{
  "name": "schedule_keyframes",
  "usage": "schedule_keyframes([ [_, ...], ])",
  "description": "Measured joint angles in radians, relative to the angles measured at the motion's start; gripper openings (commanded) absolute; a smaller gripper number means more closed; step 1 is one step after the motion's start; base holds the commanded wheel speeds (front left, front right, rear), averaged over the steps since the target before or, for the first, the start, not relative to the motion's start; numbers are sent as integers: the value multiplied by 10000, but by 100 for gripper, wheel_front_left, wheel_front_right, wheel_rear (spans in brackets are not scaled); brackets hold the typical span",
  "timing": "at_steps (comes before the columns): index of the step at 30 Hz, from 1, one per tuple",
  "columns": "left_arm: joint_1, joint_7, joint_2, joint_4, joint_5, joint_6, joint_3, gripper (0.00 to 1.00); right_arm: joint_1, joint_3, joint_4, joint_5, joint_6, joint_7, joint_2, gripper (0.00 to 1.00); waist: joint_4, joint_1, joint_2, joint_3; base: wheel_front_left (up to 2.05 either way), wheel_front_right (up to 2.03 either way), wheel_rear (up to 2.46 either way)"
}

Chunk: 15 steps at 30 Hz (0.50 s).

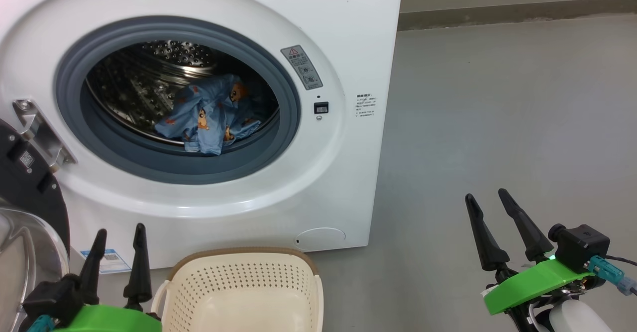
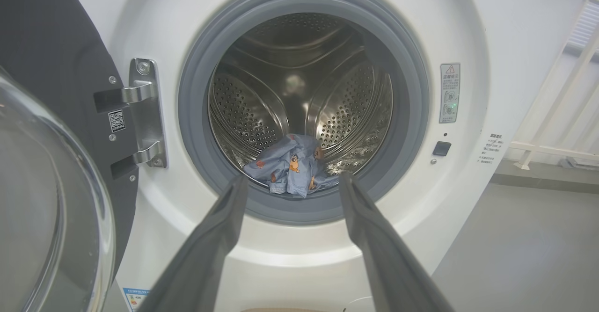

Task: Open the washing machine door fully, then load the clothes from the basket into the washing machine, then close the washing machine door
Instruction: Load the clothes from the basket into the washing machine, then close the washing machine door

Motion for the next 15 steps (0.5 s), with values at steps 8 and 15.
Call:
schedule_keyframes([
  [8, 290, 0, 6, -265, 318, -2, 4, 100, 22, 33, 40, 4, 0, 0, 2, 100, 57, 0, 0, -4, 0, 0, 0],
  [15, 320, 0, 2, -268, 391, -2, 17, 100, 22, 71, 82, 6, 0, 0, 6, 100, 44, 0, 0, -25, 0, 0, 0],
])
